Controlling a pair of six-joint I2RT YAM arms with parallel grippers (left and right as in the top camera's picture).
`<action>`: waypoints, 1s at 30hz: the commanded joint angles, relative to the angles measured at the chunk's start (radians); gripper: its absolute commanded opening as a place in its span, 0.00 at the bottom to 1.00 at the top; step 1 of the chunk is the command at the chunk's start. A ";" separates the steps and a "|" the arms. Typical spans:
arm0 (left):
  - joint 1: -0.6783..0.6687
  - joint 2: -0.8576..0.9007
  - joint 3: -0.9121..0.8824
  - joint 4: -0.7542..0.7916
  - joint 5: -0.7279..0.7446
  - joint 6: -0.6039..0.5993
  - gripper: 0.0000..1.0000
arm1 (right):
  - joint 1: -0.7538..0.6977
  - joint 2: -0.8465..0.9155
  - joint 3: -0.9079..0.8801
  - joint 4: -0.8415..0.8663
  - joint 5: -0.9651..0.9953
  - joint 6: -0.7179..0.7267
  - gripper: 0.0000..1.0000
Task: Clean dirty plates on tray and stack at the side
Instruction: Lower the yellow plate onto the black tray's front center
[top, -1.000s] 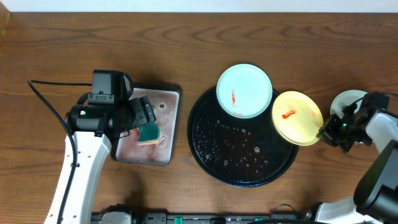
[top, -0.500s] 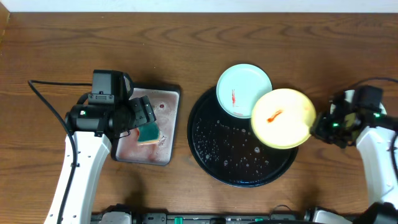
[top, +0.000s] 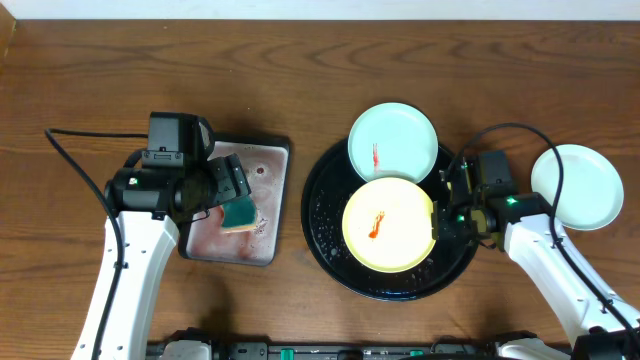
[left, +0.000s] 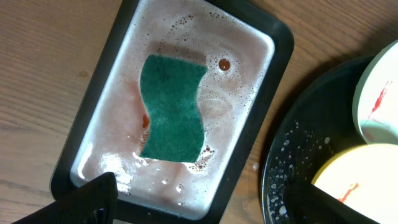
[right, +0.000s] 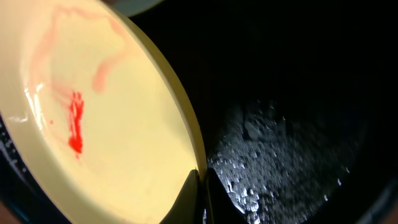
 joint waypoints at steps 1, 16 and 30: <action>0.002 0.003 0.023 -0.003 -0.002 0.009 0.85 | 0.025 0.002 0.006 0.016 0.007 -0.128 0.26; 0.000 0.009 0.022 -0.023 0.092 0.010 0.85 | 0.025 -0.026 0.262 -0.219 0.029 -0.072 0.39; 0.000 0.009 0.022 -0.022 0.092 0.010 0.85 | 0.029 0.138 0.013 -0.003 0.015 -0.072 0.15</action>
